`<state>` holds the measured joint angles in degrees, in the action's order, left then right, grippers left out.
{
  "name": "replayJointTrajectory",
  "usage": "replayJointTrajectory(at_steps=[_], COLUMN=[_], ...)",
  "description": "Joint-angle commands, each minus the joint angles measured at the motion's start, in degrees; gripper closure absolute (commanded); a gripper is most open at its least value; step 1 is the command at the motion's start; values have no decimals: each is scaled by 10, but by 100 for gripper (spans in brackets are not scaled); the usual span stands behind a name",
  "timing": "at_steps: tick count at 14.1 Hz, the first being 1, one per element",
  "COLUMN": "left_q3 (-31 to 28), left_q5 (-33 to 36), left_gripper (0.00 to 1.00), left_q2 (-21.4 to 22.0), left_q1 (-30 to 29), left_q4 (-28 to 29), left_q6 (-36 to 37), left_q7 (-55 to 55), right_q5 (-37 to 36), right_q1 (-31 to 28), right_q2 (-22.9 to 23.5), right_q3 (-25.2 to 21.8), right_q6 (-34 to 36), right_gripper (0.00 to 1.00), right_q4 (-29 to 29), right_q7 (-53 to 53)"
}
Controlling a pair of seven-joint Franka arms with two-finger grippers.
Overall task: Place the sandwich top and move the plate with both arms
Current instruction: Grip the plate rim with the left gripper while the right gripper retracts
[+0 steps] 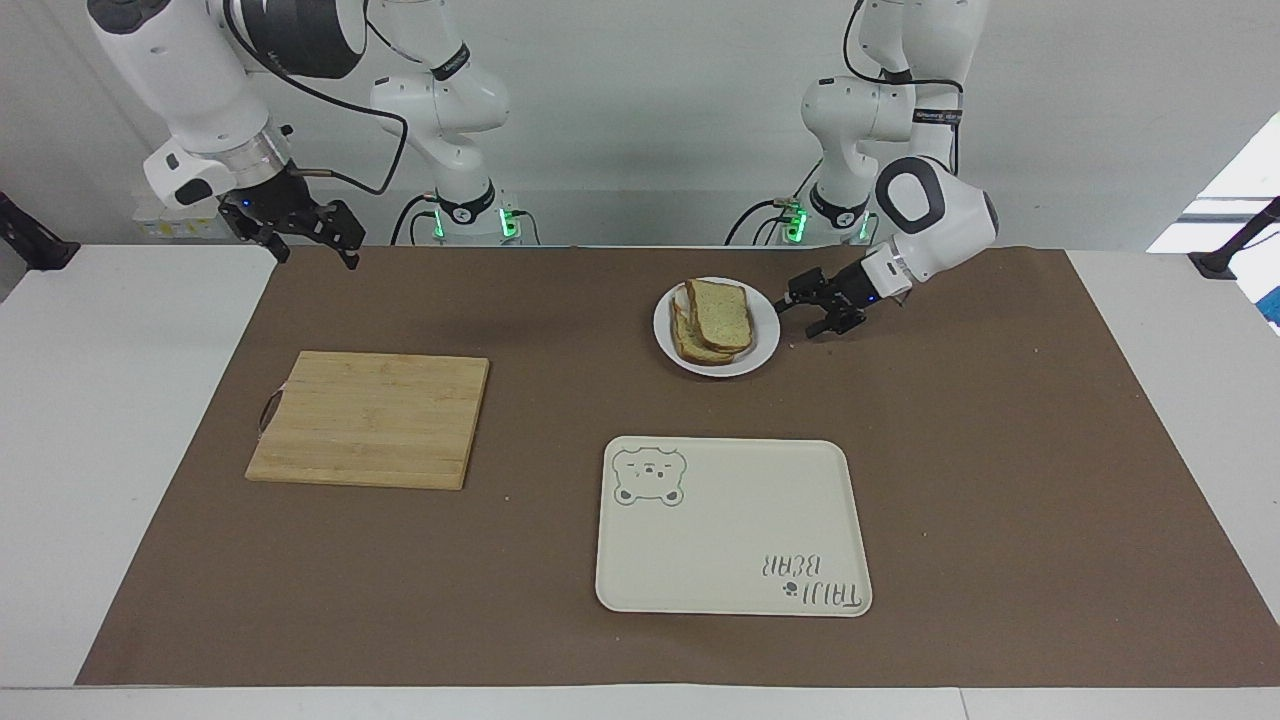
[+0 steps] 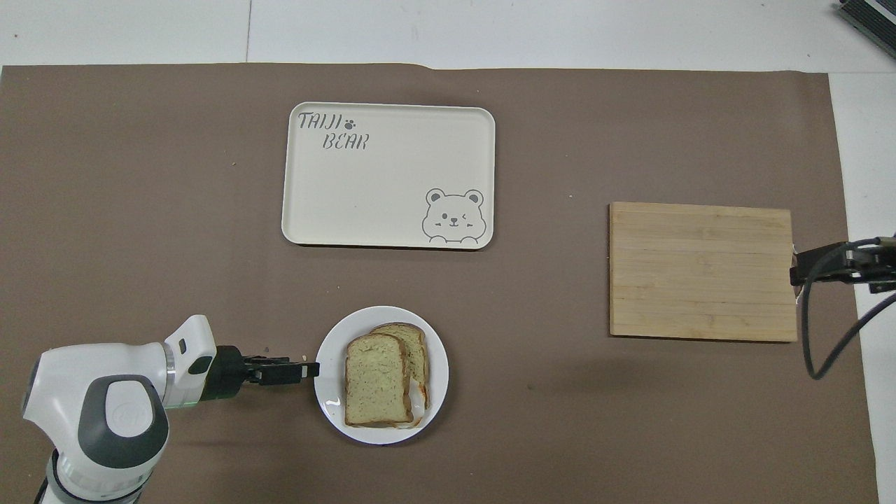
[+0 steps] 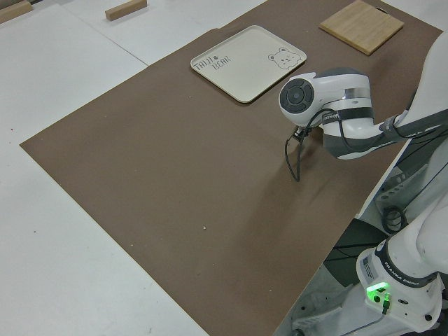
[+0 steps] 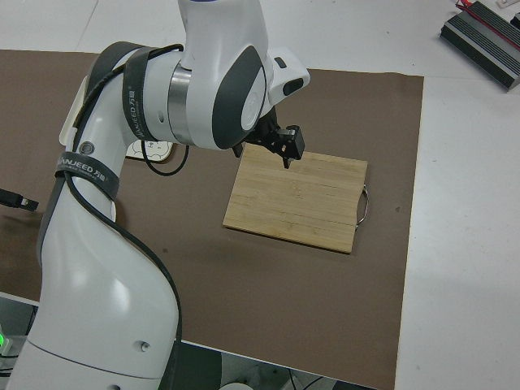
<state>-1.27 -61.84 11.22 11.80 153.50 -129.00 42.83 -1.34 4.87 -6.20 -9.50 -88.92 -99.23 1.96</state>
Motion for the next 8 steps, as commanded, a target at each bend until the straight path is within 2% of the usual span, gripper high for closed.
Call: replayJointTrajectory(at_steps=[1,3,8], left_q3=[-7,-7,-7], left_q5=[-44,-71,-83], left_gripper=[0,0,2], left_q2=[5,5,10], left_q1=[44,71,74], left_q4=[19,26,42], left_q6=[-42,-63,-64], left_q7=[15,15,15], right_q5=[-10,-9,-9], right_q1=[2,3,-5], right_q2=[-1,-2,-17], right_q3=[8,8,-6], right_q6=[34,41,43], right_gripper=[0,0,0], right_q4=[47,65,64], right_q7=[-17,-21,-63])
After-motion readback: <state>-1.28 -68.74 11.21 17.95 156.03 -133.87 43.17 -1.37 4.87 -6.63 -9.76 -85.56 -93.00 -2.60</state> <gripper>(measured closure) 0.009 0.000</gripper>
